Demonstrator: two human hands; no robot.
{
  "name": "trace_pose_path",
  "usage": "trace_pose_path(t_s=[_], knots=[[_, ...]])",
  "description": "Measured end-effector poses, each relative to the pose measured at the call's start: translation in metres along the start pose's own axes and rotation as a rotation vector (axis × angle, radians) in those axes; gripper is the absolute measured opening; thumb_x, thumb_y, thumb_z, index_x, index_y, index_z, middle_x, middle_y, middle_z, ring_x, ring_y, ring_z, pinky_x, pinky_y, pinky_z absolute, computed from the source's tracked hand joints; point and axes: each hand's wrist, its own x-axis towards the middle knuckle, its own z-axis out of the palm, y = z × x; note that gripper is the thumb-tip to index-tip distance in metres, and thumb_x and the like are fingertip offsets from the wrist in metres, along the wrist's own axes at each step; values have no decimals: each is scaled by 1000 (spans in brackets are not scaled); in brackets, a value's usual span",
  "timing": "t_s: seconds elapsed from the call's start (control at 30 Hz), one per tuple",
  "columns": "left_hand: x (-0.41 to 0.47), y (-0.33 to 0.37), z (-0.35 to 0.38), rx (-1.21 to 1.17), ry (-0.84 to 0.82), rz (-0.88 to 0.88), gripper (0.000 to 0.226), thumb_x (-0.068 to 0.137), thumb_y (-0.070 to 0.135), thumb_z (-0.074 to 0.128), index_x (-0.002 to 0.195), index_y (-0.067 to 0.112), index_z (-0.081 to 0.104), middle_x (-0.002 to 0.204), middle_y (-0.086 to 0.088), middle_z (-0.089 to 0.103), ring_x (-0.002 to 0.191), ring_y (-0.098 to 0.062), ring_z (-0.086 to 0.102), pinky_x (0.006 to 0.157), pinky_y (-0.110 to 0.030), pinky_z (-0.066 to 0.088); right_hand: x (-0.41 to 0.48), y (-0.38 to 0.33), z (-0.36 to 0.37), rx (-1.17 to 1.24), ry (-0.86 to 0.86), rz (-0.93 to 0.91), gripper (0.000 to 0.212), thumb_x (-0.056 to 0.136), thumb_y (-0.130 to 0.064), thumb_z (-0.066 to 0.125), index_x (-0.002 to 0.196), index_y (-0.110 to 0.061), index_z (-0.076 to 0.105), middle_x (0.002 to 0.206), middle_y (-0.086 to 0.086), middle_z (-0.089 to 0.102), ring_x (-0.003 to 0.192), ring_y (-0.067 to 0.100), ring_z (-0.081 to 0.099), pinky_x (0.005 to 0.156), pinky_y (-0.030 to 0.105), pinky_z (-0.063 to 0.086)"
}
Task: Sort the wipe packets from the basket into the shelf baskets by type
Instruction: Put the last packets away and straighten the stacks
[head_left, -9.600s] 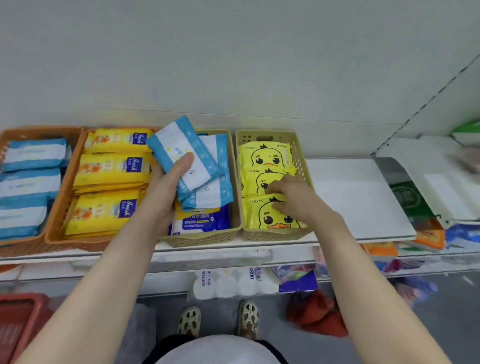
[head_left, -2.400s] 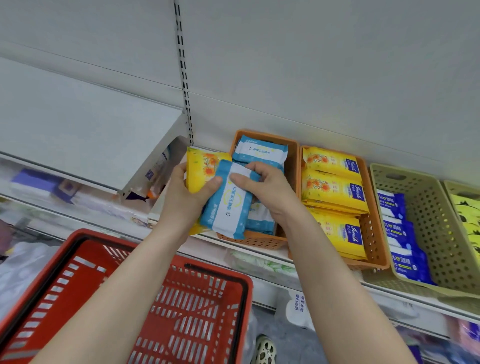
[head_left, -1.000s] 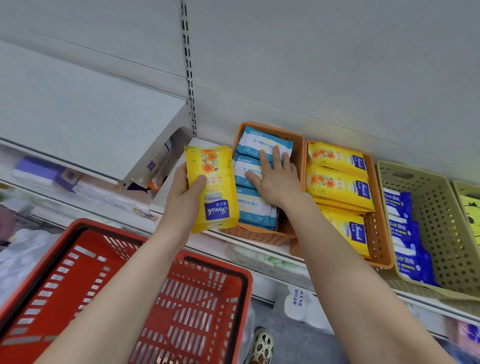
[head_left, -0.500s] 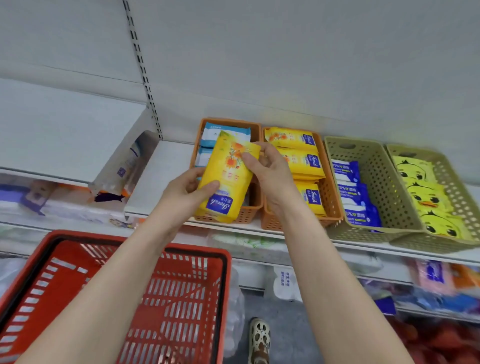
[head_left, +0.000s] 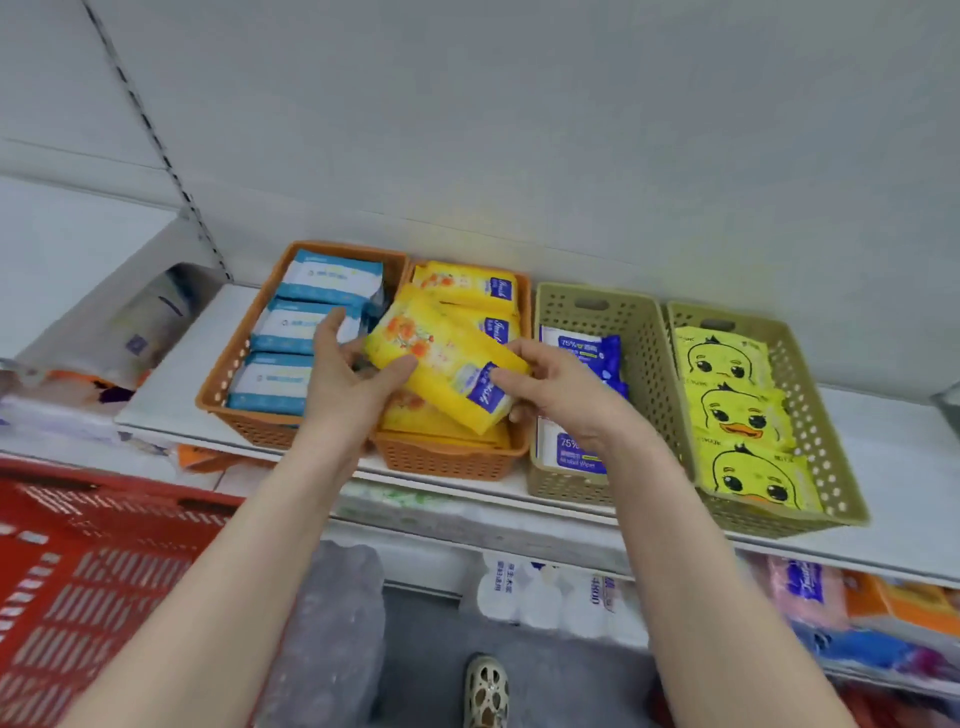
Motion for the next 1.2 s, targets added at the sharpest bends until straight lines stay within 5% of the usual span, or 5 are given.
trace_pose_path(t_s=[0.13, 0.3, 0.67, 0.8, 1.2], knots=[[-8, -28, 5, 606, 53, 139, 67, 84, 16, 76, 142, 22, 44, 121, -5, 58, 108, -23, 57, 92, -39, 51, 13, -11, -20, -403, -115, 50, 45, 93, -29, 63, 135, -18, 51, 120, 6, 64, 83, 22, 70, 90, 45, 56], [-25, -40, 8, 1227, 127, 203, 48, 92, 33, 64, 136, 19, 54, 132, -13, 53, 122, -37, 40, 103, -43, 34, 12, 7, 6, -953, 157, -246, 52, 90, -34, 65, 140, -25, 50, 145, 10, 36, 127, 30, 42, 107, 35, 33], [-18, -43, 2, 1313, -8, 335, 52, 95, 42, 58, 141, 17, 52, 131, -5, 63, 128, -32, 40, 103, -41, 37, 4, 25, 31, -1132, 221, -354, 35, 99, -26, 52, 127, -6, 59, 123, 15, 53, 111, 33, 51, 92, 39, 43], [-15, -45, 2, 1297, -23, 372, 51, 95, 39, 59, 140, 15, 54, 130, -6, 63, 127, -31, 40, 103, -40, 37, 3, 22, 36, -1256, 228, -388, 22, 79, -12, 79, 92, 3, 71, 87, 21, 63, 82, 39, 62, 66, 42, 55], [54, 3, -120, 1310, -147, 605, 48, 95, 25, 61, 140, 11, 53, 135, -10, 57, 126, -31, 48, 102, -41, 41, 43, -22, 96, -1024, 544, -461, 39, 97, -16, 53, 134, -5, 55, 126, 16, 61, 118, 35, 52, 100, 41, 40]])
